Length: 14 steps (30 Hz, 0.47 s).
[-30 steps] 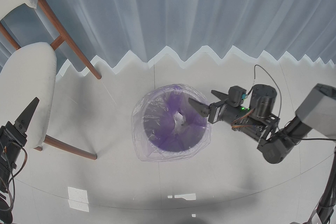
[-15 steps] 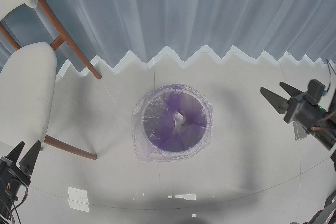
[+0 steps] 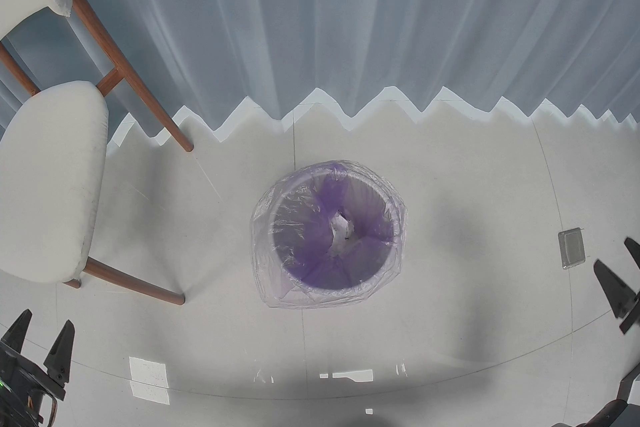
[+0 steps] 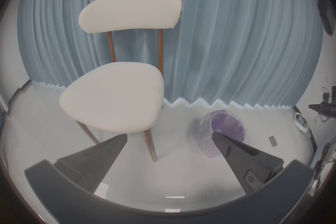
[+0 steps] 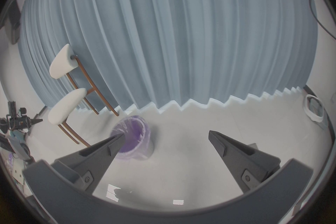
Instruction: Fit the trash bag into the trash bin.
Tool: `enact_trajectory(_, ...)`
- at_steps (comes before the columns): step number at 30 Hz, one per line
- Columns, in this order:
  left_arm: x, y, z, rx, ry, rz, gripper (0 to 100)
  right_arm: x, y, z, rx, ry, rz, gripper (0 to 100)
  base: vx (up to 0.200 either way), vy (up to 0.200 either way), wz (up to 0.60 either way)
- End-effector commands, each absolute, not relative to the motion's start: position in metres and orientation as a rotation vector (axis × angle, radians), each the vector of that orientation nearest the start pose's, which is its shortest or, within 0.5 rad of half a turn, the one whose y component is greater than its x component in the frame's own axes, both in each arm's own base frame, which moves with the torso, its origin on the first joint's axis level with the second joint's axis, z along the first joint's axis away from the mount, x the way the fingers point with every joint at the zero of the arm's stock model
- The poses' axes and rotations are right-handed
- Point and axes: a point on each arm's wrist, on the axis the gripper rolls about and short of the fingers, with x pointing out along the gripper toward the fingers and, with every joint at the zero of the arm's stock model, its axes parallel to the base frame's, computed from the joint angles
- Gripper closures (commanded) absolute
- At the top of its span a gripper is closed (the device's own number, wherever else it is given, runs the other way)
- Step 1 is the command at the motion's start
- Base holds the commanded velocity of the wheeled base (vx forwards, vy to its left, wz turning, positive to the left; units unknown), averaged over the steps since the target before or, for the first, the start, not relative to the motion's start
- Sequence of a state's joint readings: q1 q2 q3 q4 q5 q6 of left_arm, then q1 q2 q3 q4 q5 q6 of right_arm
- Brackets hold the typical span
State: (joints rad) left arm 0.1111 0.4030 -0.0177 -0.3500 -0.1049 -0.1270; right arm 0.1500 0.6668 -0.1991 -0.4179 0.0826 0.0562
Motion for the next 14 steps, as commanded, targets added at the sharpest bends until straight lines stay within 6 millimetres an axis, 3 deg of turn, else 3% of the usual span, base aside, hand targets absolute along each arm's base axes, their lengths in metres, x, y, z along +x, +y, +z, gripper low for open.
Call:
enact_trajectory(1, -0.0187, 0.0, 0.0811, 0.037, 0.006, -0.068, 0, -0.0228, 0.0005, 0.0755, -0.003, 0.0, 0.015, 0, 0.0, 0.0, 0.0)
enact_trajectory(4, -0.021, -0.0015, 0.0806, 0.085, -0.023, -0.079, 0, -0.0228, 0.0008, 0.0755, -0.011, 0.0, 0.031, 0, 0.0, 0.0, 0.0)
enact_trajectory(8, -0.0228, 0.0001, 0.0766, -0.012, -0.011, 0.009, 0, -0.0228, 0.0008, 0.0755, -0.018, 0.0, 0.031, 0, 0.0, 0.0, 0.0)
enact_trajectory(14, -0.0228, 0.0001, 0.0763, -0.003, -0.008, 0.011, 0, -0.0228, 0.0005, 0.0755, -0.02, 0.0, 0.02, 0, 0.0, 0.0, 0.0)
